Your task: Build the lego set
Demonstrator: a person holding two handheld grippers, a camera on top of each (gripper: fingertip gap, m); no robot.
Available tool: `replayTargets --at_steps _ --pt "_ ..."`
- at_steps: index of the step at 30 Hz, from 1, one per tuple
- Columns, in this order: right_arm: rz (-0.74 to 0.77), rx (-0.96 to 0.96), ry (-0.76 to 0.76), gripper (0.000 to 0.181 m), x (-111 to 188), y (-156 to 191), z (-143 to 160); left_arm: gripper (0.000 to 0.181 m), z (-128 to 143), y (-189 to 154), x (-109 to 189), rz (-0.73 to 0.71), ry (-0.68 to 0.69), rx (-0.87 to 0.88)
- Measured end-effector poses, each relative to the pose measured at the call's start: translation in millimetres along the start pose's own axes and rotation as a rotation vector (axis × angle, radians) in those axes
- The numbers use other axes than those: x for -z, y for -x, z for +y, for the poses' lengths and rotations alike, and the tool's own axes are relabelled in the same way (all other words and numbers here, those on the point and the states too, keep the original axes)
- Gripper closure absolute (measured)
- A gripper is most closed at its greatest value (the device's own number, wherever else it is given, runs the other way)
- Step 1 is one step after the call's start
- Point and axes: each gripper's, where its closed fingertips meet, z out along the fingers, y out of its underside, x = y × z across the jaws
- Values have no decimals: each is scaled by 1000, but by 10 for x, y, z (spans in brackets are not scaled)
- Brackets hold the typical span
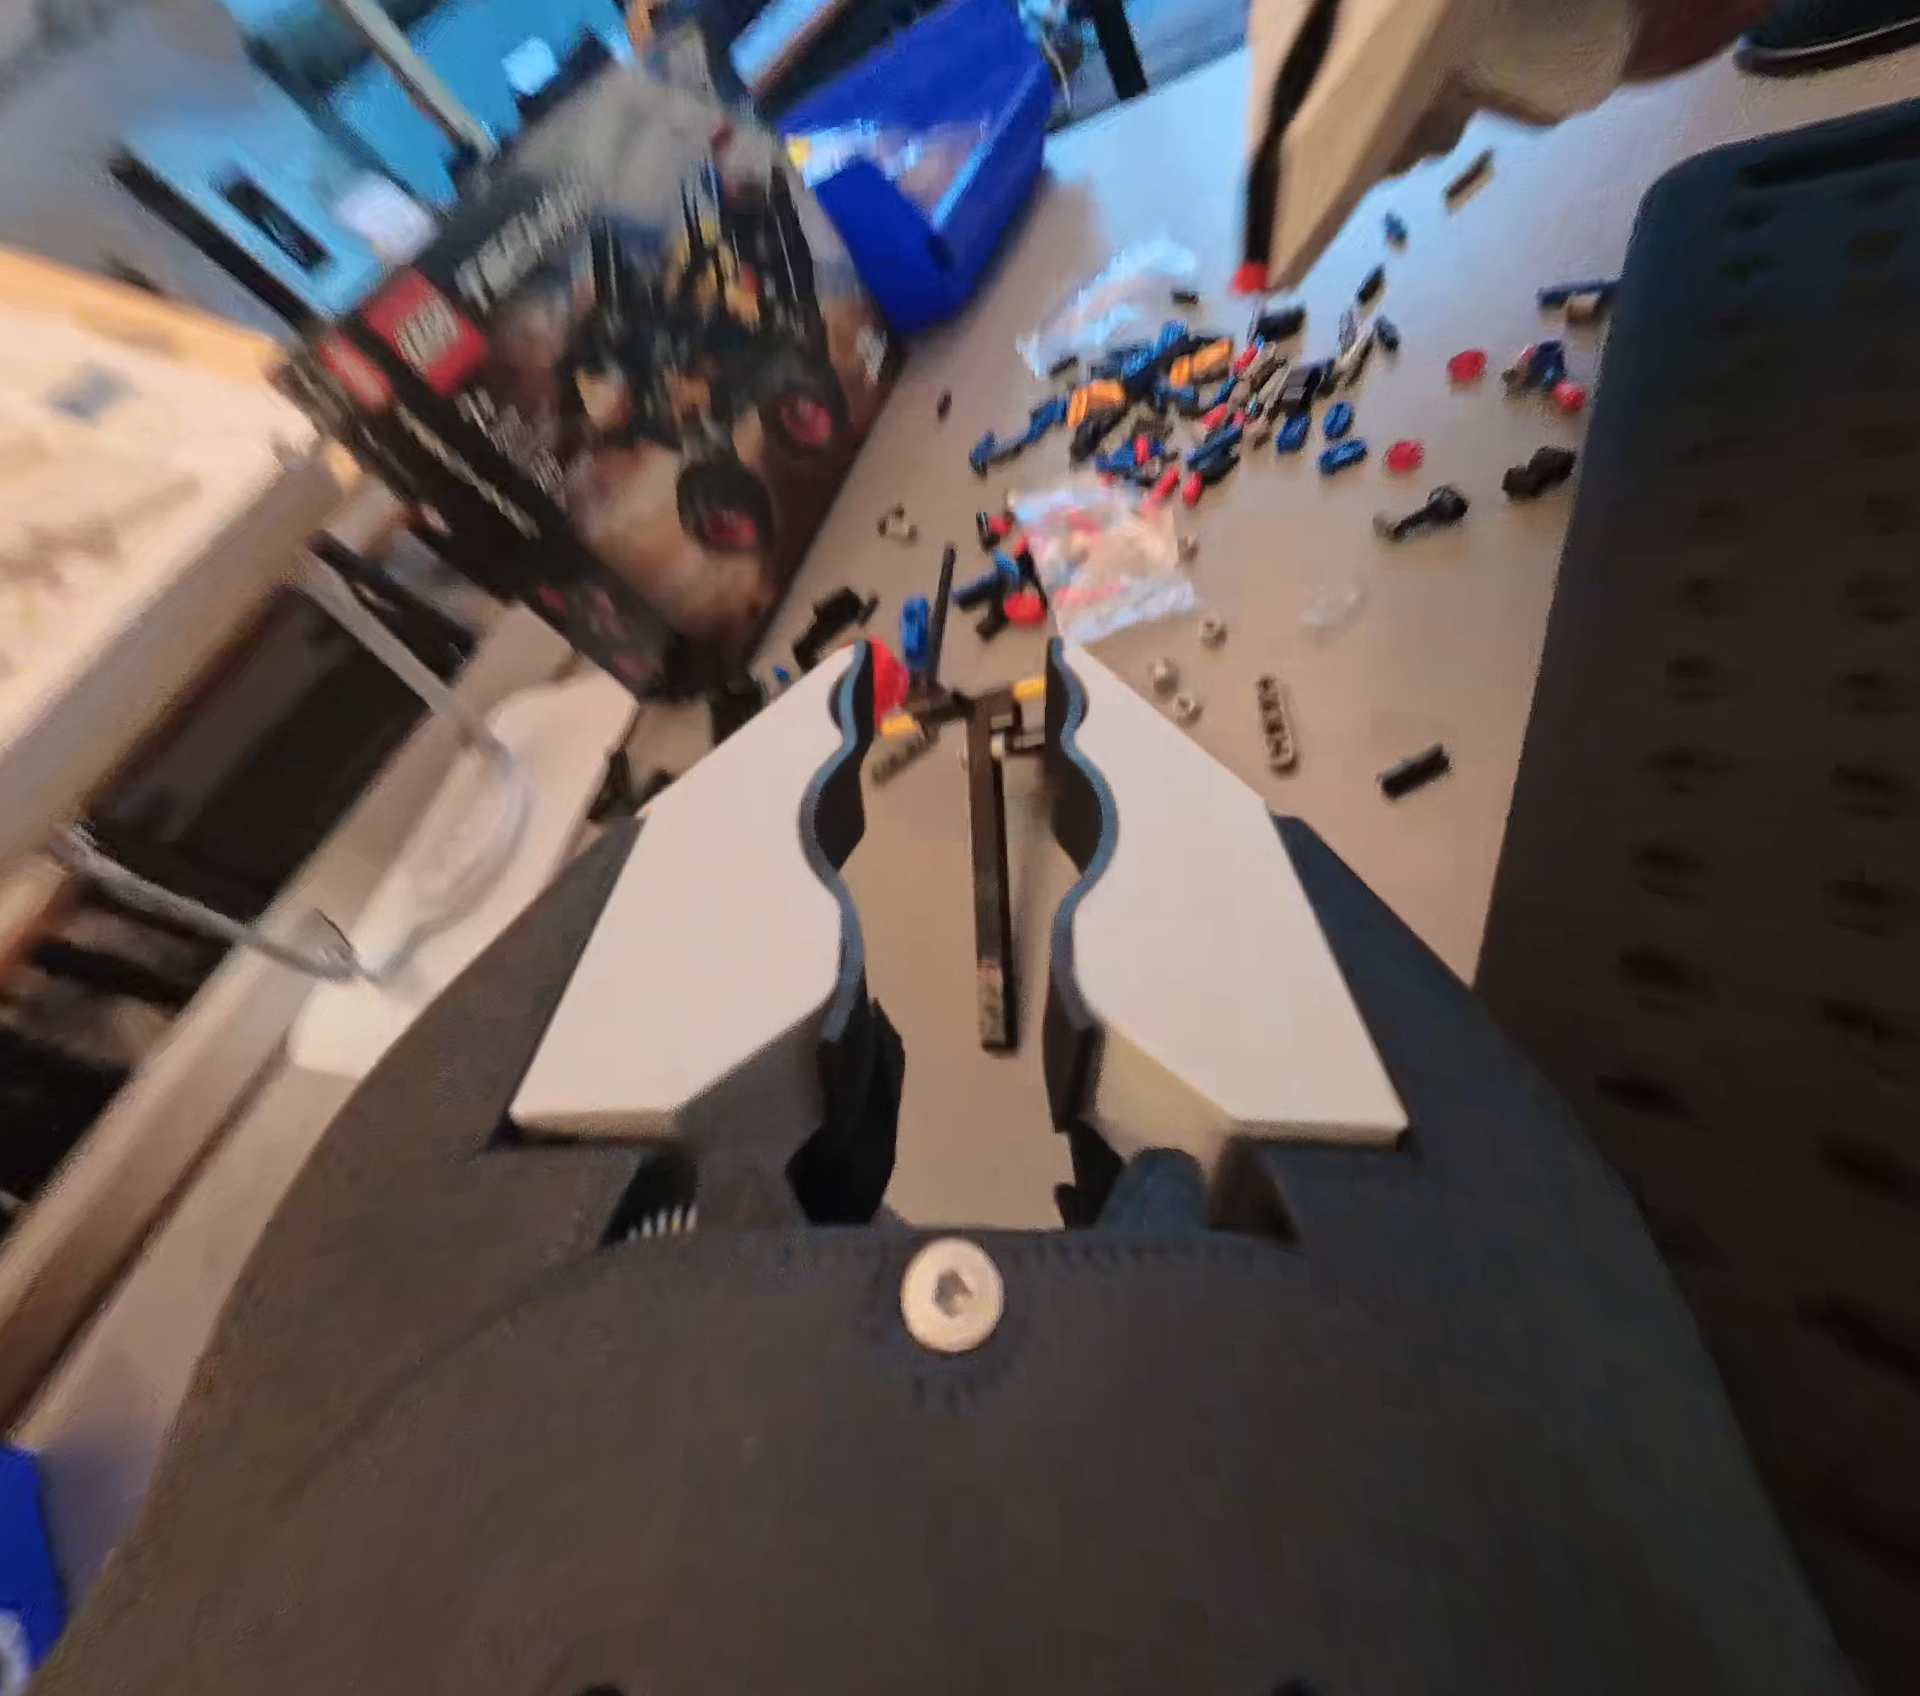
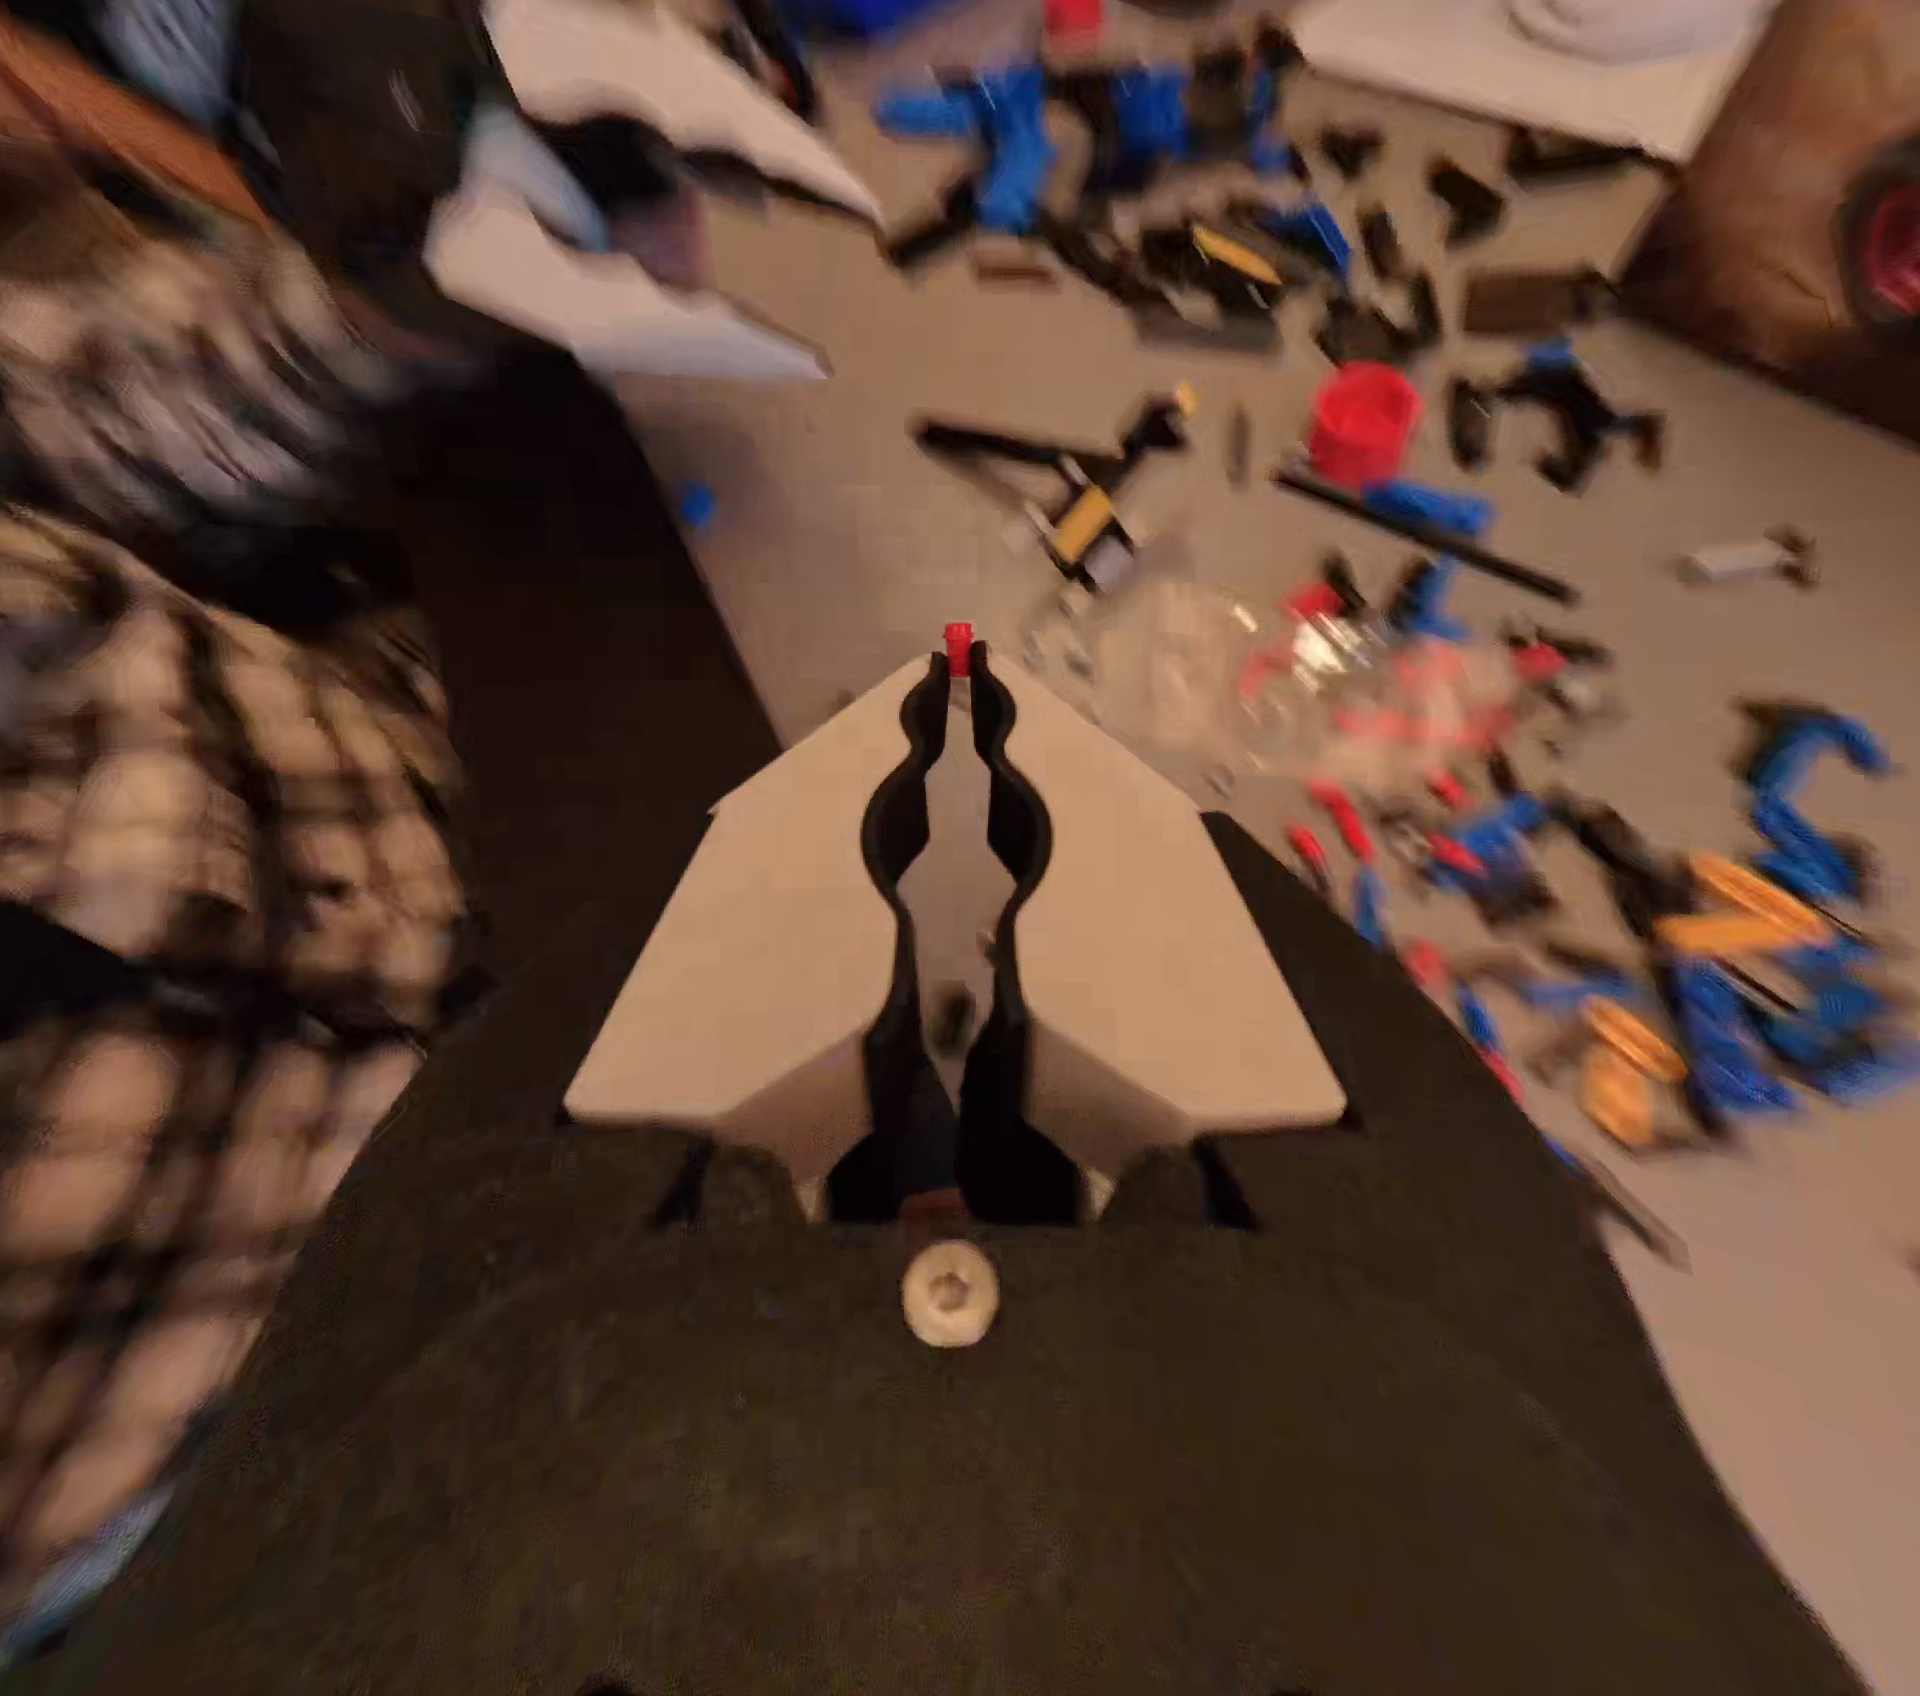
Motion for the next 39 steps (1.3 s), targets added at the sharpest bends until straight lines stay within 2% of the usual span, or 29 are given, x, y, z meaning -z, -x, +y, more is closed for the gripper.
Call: replayTargets --at_steps 2,4,7,12,19,23,29,33,39 --pt "-61 -70 -140 178 -143 160 -242 155 -216 -76 42 -37 -75 -100" --pt "-136 -131 -219 178 -289 311 -371 158 -357 -159 75 -51 -122 -176" --pt "-216 -210 -303 178 -447 434 -501 162 -375 -195 72 -49 -114 -222" --pt "-306 -282 -385 178 -540 559 -636 173 -423 -140 80 -94 -119 -229" --pt "-265 -269 -353 178 -619 551 -603 174 -369 -183 3 -117 -67 -371" --pt "-210 -218 -277 178 -682 534 -496 175 -261 -267 -31 -63 -13 -480" --pt "-214 -207 -204 177 -791 532 -368 177 -82 -345 -41 61 51 -601" --pt "-232 -232 -213 177 -813 510 -356 176 -60 -326 -65 58 45 -613" --pt "-235 -338 -305 178 -760 395 -461 165 -153 -255 -79 -7 -5 -464"
